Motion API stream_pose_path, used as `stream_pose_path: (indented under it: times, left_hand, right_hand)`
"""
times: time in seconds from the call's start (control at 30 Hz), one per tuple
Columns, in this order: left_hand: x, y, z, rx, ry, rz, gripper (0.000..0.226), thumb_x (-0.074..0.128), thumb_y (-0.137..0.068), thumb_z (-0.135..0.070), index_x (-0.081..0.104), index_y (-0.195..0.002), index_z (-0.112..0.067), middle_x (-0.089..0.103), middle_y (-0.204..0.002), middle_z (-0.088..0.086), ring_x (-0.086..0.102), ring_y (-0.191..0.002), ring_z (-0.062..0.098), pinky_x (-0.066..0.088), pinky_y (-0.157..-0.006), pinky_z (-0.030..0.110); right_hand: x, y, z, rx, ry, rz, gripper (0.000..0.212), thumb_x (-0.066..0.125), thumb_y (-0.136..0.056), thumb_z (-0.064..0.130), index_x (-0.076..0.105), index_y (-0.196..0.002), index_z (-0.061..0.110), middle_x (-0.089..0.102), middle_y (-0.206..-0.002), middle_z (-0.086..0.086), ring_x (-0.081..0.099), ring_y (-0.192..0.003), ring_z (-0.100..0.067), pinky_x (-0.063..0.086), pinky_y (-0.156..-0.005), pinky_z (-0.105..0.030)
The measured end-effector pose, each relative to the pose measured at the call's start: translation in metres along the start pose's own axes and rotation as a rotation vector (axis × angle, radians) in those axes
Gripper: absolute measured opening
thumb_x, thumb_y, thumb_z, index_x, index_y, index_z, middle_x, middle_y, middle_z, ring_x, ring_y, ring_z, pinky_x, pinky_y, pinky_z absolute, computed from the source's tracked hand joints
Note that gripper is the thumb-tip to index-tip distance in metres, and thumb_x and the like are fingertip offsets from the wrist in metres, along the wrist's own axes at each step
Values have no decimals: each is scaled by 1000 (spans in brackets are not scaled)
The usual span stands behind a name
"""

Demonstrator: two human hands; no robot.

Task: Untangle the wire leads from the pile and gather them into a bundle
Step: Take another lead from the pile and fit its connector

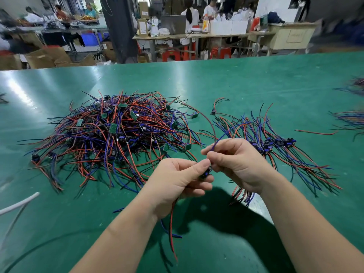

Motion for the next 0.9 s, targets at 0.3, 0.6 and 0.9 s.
stream_pose_path:
  times: [0.3,0.6,0.9]
  left_hand:
    - [2,1,2,-22,-93,64,17,74,-72,-29,72,-80,-14,71,-70,8,67,-56,13,50,-48,18]
    - [-1,-5,11,52,-409,11,8,72,-83,-17,67,-79,-14,68,-61,2,69,-58,17,57,-56,28]
    - [-18,-11,19,35,-647,-95,13,73,-80,-32,66,-79,-21,71,-61,1,72,-63,20,60,-69,42]
  right_hand:
    - [-46,-4,2,33,-75,-324,13,68,-67,13,58,-73,8,64,-54,-1,60,-45,-9,45,-43,-15]
    - [-83,0,-2,53,-77,-524,13,62,-88,5,62,-75,4,66,-54,-1,61,-45,-7,48,-44,-15]
    - [-84,3,15,44,-55,-481,8,72,-60,10,66,-57,13,65,-53,-4,63,-46,-11,49,-44,-15]
Point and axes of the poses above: each hand's wrist, its own y-axis away from the middle knuckle, its own x-axis out of the palm, z = x × y, the point moved 9 cm from there along -y, towards the middle knuckle
